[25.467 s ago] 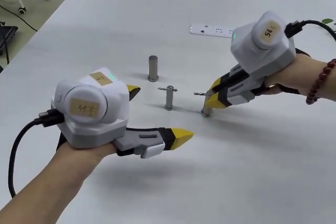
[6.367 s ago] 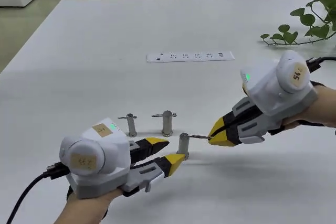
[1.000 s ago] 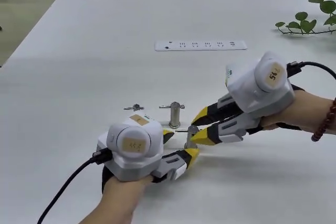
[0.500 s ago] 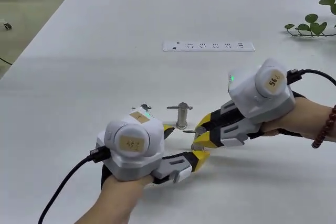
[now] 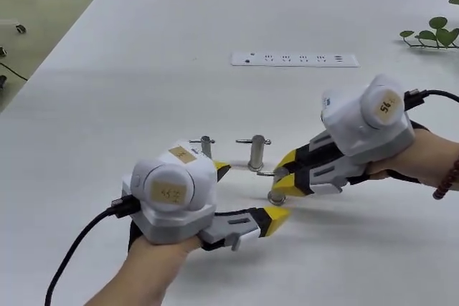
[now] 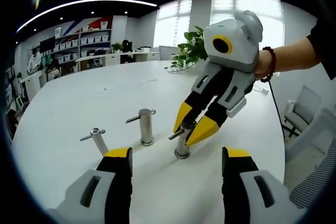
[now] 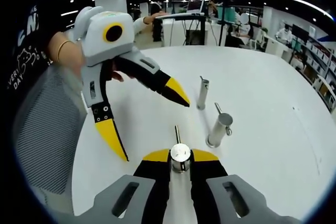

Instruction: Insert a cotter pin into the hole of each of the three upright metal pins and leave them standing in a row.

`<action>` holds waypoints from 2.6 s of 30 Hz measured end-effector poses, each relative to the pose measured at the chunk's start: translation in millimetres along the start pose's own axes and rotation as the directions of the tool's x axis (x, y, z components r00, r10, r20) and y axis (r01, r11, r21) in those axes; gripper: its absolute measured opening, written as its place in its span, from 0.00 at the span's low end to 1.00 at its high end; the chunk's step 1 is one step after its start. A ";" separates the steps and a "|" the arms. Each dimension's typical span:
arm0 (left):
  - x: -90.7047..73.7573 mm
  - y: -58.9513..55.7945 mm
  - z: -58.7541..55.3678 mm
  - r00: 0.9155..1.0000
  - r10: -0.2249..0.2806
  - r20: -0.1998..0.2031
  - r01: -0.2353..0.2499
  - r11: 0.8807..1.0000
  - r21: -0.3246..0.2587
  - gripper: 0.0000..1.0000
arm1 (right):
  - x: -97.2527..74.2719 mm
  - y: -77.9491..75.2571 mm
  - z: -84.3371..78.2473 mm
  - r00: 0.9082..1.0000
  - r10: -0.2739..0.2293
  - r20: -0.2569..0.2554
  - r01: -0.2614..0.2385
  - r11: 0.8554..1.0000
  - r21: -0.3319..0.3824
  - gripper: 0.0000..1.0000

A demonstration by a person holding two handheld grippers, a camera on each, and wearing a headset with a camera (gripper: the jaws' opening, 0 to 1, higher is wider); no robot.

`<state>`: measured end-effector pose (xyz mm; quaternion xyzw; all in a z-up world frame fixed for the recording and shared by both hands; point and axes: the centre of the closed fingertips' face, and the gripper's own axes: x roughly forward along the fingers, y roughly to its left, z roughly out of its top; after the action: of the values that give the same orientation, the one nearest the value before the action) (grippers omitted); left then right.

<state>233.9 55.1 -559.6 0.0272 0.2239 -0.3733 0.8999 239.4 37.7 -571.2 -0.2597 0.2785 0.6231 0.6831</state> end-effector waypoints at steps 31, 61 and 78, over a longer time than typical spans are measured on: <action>-42.2 34.0 8.7 0.996 0.086 0.017 -0.086 0.996 -0.001 0.92 | -20.5 -35.1 -9.2 0.998 -0.052 -0.042 0.052 0.999 -0.007 0.08; -51.0 48.8 8.1 0.994 0.108 0.012 -0.108 0.994 -0.008 0.94 | -24.4 -70.6 -24.5 0.996 -0.035 -0.086 0.033 0.999 -0.026 0.08; -52.1 51.9 6.3 0.993 0.115 0.001 -0.115 0.993 -0.014 0.94 | -27.2 -71.8 -24.9 0.997 -0.018 -0.072 0.015 0.999 -0.050 0.12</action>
<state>239.4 125.5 -538.0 0.0335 0.2235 -0.3193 0.9203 307.7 -5.3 -569.2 -0.3015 0.2854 0.6143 0.6710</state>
